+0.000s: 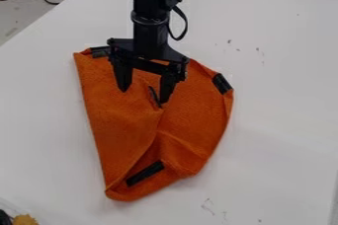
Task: The robot arm folds cloth from right to left
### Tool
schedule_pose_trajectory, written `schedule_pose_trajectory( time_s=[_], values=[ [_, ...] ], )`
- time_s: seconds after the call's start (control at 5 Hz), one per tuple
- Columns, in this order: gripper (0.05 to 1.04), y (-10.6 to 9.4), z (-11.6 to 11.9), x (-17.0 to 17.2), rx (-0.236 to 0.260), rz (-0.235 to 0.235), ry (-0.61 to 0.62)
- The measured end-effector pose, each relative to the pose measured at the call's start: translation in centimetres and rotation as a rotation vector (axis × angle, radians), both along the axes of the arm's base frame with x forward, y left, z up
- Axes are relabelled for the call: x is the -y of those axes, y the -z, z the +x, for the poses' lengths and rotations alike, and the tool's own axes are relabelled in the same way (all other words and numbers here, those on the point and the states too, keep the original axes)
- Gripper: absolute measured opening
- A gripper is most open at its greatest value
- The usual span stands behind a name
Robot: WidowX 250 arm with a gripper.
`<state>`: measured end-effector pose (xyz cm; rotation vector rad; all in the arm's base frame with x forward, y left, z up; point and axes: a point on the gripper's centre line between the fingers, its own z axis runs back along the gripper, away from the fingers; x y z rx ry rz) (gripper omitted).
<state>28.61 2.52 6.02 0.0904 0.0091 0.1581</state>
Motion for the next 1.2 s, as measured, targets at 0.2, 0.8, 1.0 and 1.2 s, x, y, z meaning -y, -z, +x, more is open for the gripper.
schedule_pose_trajectory(
  time_s=[0.2,0.8,1.0,1.2],
  values=[
    [1.001,0.9,-0.2,0.1,-0.031,-0.006,-0.002],
    [1.001,2.8,7.5,4.4,0.001,-0.034,0.195],
    [1.001,2.4,9.0,5.5,0.033,-0.024,0.225],
    [1.001,1.6,9.9,5.5,0.064,-0.005,0.204]
  ],
)
